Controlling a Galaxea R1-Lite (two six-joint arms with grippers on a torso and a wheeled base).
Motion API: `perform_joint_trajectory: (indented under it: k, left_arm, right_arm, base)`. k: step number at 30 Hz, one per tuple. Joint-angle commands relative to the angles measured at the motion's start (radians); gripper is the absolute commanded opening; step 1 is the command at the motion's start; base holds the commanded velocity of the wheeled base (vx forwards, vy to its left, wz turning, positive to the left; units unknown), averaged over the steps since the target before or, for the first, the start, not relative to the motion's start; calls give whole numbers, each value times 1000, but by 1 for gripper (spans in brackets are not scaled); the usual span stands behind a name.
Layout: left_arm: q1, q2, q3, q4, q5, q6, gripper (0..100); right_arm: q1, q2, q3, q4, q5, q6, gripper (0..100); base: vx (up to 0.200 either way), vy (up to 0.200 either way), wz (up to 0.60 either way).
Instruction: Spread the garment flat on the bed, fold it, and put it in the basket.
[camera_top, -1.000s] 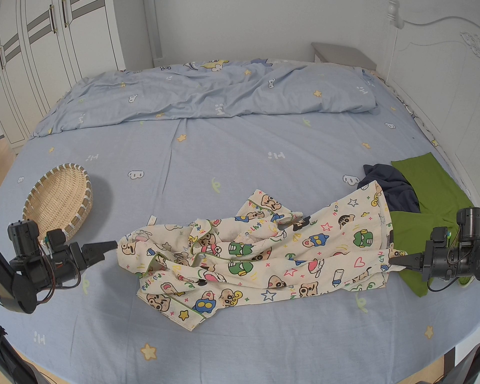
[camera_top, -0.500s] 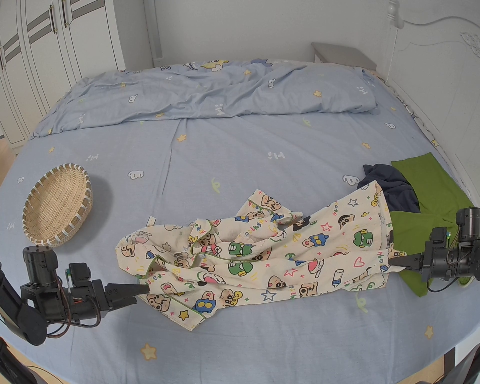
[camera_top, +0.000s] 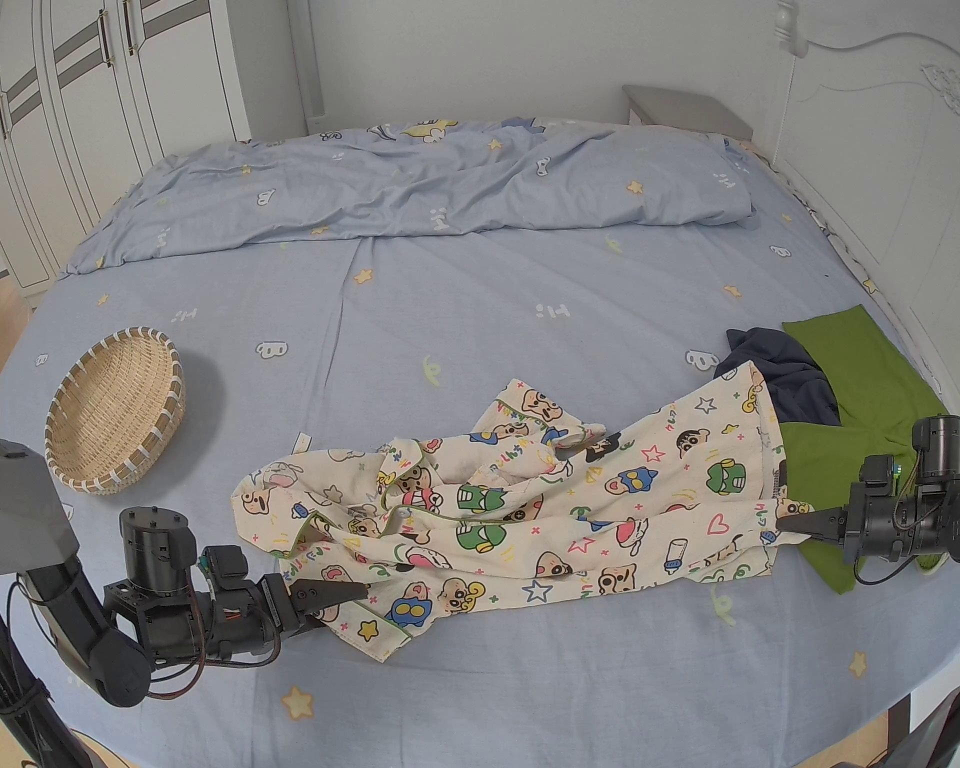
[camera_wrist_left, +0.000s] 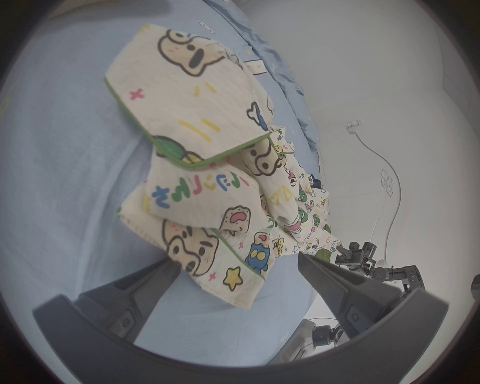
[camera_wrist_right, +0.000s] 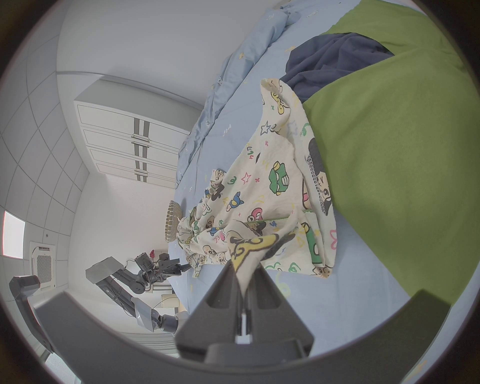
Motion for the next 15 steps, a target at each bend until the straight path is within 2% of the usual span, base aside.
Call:
perform_joint_trajectory:
  k: [1, 15]
  left_arm:
    - [-35, 68, 9, -27, 13, -16, 100]
    - [-65, 3, 93, -18, 19, -16, 100]
  right_arm:
    - [1, 1, 1, -1, -1, -1, 0]
    - [2, 1, 3, -1, 0, -1, 0]
  base:
    - [0, 0, 0]
    - [0, 0, 0]
